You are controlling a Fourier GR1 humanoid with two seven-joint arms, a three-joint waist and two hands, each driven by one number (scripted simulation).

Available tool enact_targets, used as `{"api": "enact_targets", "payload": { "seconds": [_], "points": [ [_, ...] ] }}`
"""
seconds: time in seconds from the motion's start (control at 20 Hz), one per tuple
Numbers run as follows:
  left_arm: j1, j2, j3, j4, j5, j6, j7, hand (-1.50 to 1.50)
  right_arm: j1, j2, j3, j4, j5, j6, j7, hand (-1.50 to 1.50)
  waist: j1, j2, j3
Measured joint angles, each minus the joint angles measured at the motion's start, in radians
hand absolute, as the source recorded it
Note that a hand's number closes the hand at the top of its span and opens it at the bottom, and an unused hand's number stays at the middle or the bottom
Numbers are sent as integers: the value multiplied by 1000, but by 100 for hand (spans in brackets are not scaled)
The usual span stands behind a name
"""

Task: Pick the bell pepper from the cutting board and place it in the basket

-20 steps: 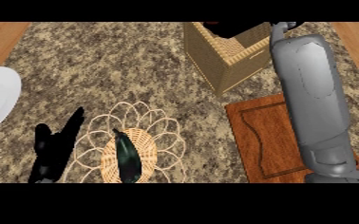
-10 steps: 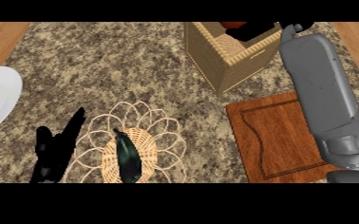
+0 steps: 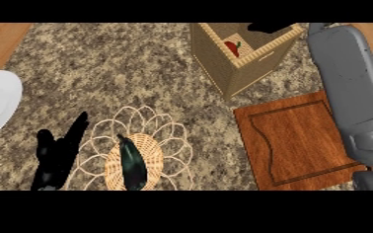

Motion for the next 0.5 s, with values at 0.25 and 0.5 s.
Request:
{"api": "enact_targets", "payload": {
  "seconds": [0.25, 0.5],
  "points": [
    [3, -2, 3, 1, -2, -6, -10, 0, -32, -54, -91, 57, -65, 4, -8, -150, -1, 0, 1],
    [5, 3, 12, 0, 9, -21, -5, 0, -38, -146, -158, 106, -101, 23, -7, -150, -3, -1, 0]
  ]
}}
